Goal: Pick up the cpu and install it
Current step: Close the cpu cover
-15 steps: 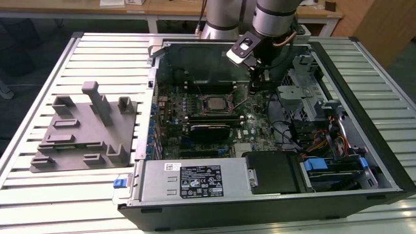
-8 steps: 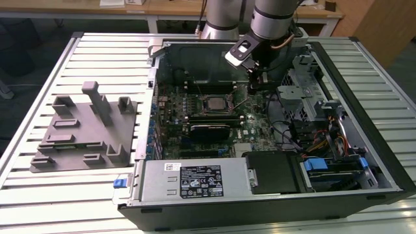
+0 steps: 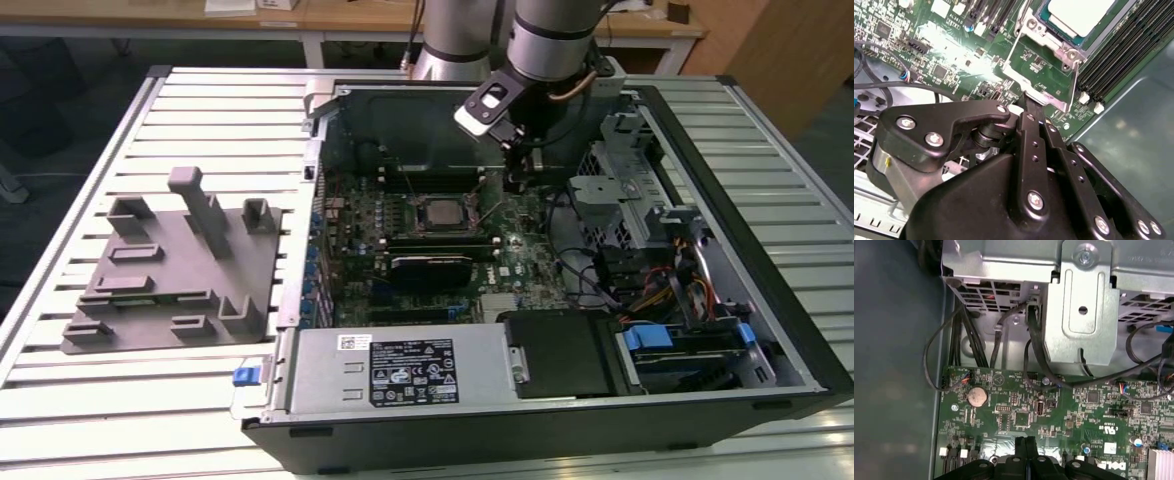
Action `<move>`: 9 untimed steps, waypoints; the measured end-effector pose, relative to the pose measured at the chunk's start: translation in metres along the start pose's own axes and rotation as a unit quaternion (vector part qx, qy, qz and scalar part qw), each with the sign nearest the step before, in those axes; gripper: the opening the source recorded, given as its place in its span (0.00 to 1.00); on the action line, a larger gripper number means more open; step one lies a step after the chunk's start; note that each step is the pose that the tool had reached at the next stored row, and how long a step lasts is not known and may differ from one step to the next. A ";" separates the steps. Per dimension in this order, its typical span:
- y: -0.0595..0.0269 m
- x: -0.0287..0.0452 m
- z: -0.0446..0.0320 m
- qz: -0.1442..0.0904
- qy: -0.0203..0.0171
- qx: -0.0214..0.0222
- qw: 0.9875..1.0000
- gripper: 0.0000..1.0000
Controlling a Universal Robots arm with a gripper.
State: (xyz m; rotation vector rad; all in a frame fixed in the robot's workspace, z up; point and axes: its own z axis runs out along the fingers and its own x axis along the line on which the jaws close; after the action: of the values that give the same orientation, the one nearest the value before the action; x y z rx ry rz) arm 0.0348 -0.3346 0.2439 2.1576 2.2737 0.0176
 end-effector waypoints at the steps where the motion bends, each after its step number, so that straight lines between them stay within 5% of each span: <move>1: -0.0012 0.0000 0.0000 0.000 0.000 0.000 1.000 0.11; 9: -0.0037 0.0002 0.0000 0.000 0.000 0.000 1.000 0.11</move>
State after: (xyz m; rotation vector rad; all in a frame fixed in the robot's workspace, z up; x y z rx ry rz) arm 0.0311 -0.3346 0.2439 2.1575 2.2737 0.0176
